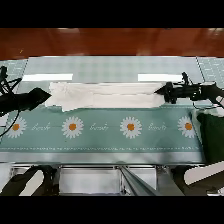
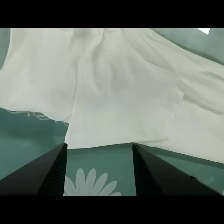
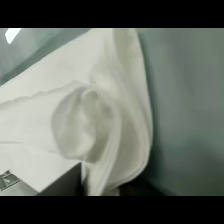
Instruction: Fold the shirts.
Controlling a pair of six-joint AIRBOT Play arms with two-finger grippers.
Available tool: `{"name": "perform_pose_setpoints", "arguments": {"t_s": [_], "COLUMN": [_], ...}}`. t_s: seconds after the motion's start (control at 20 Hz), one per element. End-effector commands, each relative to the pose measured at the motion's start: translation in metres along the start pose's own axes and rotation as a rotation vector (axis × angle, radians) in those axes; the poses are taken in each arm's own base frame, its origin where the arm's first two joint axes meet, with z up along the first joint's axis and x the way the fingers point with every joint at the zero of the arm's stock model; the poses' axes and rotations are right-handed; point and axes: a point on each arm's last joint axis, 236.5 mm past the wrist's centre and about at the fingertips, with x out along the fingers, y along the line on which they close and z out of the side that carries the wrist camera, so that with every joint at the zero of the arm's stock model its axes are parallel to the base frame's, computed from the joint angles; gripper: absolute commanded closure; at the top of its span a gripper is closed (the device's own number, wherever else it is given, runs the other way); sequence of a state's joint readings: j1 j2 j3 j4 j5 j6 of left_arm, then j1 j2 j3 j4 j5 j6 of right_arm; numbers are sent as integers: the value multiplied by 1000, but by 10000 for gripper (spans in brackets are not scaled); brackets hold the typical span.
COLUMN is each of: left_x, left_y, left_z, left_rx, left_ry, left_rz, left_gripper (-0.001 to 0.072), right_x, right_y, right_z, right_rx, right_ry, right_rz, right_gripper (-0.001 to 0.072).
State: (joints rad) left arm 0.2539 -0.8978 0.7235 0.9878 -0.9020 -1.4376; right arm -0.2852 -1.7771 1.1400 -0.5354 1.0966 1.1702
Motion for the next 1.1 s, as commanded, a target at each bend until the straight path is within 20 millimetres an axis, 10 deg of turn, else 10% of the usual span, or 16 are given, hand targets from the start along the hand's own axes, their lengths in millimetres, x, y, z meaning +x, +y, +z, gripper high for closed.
{"name": "perform_pose_setpoints", "arguments": {"t_s": [0.0, 0.1, 0.2, 0.55, 1.05], "left_x": [0, 0, 2, 58, 171], "left_y": [0, -1, -8, -125, -318], "left_z": [0, 0, -2, -35, -210], "left_rx": [3, 16, 63, 288, 535], "left_ry": [-3, -3, 2, 78, 662], "left_rz": [-1, -4, -21, -228, -382], "left_gripper": [201, 245, 676, 684, 684], "right_x": [14, 3, -22, -129, -208], "right_y": [27, 44, 54, 112, 190], "right_z": [4, 4, 1, -46, -131], "right_rx": [-57, -104, -171, -457, -619], "right_ry": [10, 11, -1, -126, -301], "right_rz": [21, 49, 22, -144, -108], "right_gripper": [681, 683, 683, 683, 683]}}
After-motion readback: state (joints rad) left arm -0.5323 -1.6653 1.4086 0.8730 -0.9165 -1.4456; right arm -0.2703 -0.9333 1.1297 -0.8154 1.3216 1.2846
